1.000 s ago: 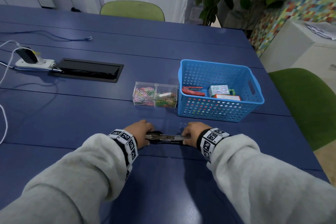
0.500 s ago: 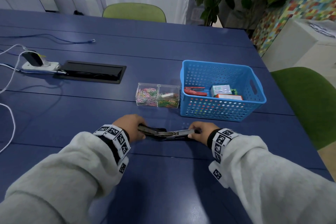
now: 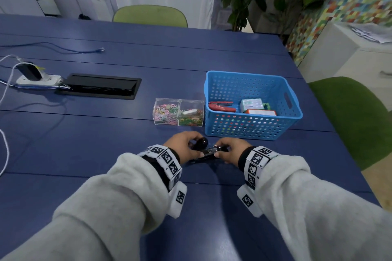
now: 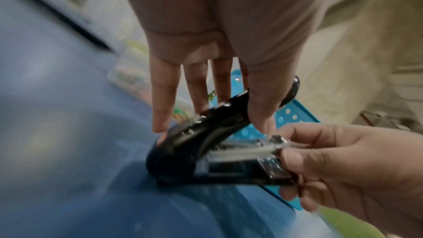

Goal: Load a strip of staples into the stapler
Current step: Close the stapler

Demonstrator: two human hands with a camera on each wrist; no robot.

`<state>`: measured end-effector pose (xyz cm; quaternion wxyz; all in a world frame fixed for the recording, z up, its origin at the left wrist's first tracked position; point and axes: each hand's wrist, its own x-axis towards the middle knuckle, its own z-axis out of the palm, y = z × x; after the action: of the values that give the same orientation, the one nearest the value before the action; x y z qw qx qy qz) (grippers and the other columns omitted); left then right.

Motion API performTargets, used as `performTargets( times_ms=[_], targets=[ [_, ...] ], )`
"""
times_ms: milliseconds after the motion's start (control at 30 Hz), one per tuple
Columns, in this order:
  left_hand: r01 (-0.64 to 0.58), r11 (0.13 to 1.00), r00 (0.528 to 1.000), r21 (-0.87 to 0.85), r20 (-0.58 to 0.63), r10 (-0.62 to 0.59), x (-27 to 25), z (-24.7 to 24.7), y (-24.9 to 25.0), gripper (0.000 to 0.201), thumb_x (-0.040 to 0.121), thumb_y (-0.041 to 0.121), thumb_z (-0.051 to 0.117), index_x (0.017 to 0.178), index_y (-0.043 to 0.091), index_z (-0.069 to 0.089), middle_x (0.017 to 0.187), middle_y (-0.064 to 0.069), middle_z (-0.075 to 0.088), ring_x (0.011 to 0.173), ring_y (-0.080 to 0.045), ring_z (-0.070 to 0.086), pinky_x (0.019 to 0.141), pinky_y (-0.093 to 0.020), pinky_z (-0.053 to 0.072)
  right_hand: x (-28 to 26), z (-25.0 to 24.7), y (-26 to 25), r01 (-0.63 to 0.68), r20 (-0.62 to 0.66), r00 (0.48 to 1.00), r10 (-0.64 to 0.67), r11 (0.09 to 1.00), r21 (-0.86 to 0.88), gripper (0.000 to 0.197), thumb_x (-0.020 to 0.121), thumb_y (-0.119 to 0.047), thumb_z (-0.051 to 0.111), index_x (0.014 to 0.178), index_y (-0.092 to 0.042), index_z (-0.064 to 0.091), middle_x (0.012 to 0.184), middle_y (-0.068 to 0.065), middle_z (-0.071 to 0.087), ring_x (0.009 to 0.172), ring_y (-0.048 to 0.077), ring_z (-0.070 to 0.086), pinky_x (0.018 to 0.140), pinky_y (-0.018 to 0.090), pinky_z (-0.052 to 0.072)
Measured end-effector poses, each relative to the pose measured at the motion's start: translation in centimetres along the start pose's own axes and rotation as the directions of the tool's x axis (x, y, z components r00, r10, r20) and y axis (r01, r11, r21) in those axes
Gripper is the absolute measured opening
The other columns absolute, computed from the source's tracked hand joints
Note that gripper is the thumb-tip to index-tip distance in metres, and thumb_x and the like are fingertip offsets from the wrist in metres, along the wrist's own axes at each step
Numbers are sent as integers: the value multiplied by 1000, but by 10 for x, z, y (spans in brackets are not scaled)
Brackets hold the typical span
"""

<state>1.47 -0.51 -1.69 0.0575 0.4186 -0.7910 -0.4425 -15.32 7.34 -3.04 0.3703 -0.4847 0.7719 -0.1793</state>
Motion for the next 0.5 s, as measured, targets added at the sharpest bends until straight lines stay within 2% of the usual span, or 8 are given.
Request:
performTargets(
  times_ms=[67, 167, 200, 267, 333, 400, 467, 500],
  targets=[
    [-8, 998, 1000, -69, 16, 9, 2, 9, -1, 39, 73, 8, 75, 109, 18, 64, 96, 2, 62, 92, -12, 58, 86, -20, 42, -2, 0, -2, 3, 8, 1000, -4, 1000, 30, 13, 79, -20, 68, 82, -28, 58, 71, -5, 58, 63, 21, 60, 78, 39, 56],
    [-34, 998, 999, -55, 37, 37, 4, 13, 1, 42, 74, 8, 75, 114, 16, 63, 106, -3, 68, 96, -11, 59, 89, -20, 41, -3, 0, -3, 17, 12, 1000, -18, 997, 78, 18, 77, -19, 71, 90, -22, 60, 88, -1, 61, 69, 18, 59, 77, 34, 54],
    [-45, 999, 998, -29, 45, 46, 5, 13, 1, 43, 74, 10, 75, 114, 17, 63, 109, -3, 69, 97, -12, 60, 89, -20, 42, -3, -1, -4, 14, 11, 1000, -15, 997, 72, 21, 75, -23, 73, 92, -22, 61, 88, -2, 61, 74, 17, 58, 76, 30, 51],
    [-65, 997, 996, 38, 58, 63, 6, 14, 2, 42, 74, 15, 75, 114, 20, 64, 111, -4, 70, 101, -15, 63, 89, -22, 45, -3, -1, -7, -4, 23, 1000, 3, 999, 51, 21, 72, -36, 74, 82, -25, 60, 80, -4, 61, 74, 15, 59, 74, 27, 47],
    [-73, 993, 995, 88, 66, 68, 7, 15, 3, 43, 74, 17, 75, 115, 24, 64, 111, -3, 71, 104, -18, 63, 92, -27, 47, -1, 2, -9, -51, 28, 998, 49, 995, 85, 27, 71, -52, 67, 72, -26, 56, 76, -1, 64, 70, 20, 66, 75, 31, 52],
    [-65, 990, 996, 127, 76, 56, 8, 16, 4, 44, 74, 18, 74, 116, 27, 63, 112, -2, 70, 106, -18, 62, 93, -28, 47, 3, 3, -11, -98, 16, 995, 97, 986, 135, 37, 72, -59, 61, 75, -22, 58, 74, 2, 66, 77, 27, 71, 80, 39, 58],
    [-66, 983, 995, 169, 90, 51, 9, 17, 4, 45, 75, 21, 73, 118, 29, 61, 115, -2, 70, 108, -19, 61, 94, -30, 47, 4, 2, -14, -127, 36, 992, 122, 974, 186, 34, 76, -51, 62, 75, -18, 58, 71, 2, 63, 81, 31, 71, 82, 45, 58],
    [-71, 978, 994, 194, 100, 52, 9, 18, 5, 45, 76, 23, 73, 119, 29, 61, 116, -2, 69, 109, -20, 61, 95, -31, 47, 3, 1, -15, -135, 46, 991, 128, 969, 209, 28, 78, -45, 63, 75, -17, 58, 70, 2, 61, 78, 29, 70, 79, 44, 59]
  ],
)
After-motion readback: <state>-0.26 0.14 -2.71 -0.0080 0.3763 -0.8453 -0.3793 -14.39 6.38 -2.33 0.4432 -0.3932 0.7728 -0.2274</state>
